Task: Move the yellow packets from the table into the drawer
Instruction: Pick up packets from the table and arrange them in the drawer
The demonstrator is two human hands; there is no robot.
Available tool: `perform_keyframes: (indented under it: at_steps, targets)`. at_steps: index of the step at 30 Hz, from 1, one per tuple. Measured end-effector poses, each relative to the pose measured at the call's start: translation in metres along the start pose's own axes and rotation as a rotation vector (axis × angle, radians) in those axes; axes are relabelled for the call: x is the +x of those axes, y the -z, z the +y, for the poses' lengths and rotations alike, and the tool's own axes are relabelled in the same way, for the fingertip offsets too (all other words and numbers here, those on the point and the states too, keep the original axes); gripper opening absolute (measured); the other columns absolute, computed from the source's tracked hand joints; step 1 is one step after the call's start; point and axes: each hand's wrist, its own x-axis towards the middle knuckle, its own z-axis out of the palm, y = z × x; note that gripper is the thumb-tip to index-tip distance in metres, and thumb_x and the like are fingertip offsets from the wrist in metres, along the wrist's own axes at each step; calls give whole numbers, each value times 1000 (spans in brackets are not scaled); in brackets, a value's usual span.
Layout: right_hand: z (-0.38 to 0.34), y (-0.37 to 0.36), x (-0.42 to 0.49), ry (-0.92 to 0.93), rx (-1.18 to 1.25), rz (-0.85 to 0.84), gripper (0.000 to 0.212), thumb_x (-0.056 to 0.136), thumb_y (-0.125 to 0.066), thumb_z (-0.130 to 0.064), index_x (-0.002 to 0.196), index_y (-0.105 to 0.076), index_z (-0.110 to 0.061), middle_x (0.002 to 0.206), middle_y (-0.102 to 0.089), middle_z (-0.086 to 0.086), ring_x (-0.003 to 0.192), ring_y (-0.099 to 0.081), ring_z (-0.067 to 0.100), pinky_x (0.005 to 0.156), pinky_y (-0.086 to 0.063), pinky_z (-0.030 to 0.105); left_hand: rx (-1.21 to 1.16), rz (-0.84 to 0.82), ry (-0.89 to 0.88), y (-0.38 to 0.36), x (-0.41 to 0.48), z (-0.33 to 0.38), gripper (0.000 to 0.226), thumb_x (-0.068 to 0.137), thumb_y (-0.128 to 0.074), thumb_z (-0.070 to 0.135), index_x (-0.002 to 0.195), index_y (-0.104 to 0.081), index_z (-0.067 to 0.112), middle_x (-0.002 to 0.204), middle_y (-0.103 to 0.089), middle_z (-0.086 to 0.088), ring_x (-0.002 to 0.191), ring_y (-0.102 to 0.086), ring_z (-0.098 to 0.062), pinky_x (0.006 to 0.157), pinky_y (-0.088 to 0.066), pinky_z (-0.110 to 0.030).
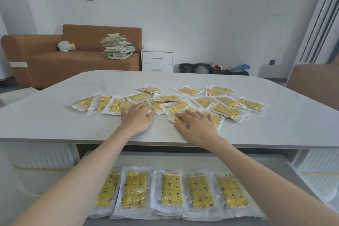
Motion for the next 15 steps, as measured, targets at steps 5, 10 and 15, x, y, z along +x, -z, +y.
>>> perform_keyframes:
  at_steps: [5,10,15]
  targets:
    - [-4,13,-12,5,263,63,35,93,-40,-53,103,-62,-28,100,-62,-11,105,-48,14,111,-24,40,-93,54,-24,5,-18,0,39,99,-30,40,128,-49,23,141,-43,3,136,-33,-16,114,-3,-54]
    - [1,19,-16,-38,454,65,25,86,-61,-42,76,-63,-20,101,-71,-3,106,-60,12,92,-47,34,-283,167,-101,8,-34,-4,22,96,-43,33,92,-57,18,99,-51,4,107,-50,-19,112,-20,-46]
    - [6,34,-12,-231,257,163,26,80,-65,-44,95,-59,-24,125,-56,0,121,-46,22,90,-41,36,-508,268,-61,10,-40,-6,15,87,-61,22,80,-67,11,91,-58,1,91,-55,-17,72,-33,-23]
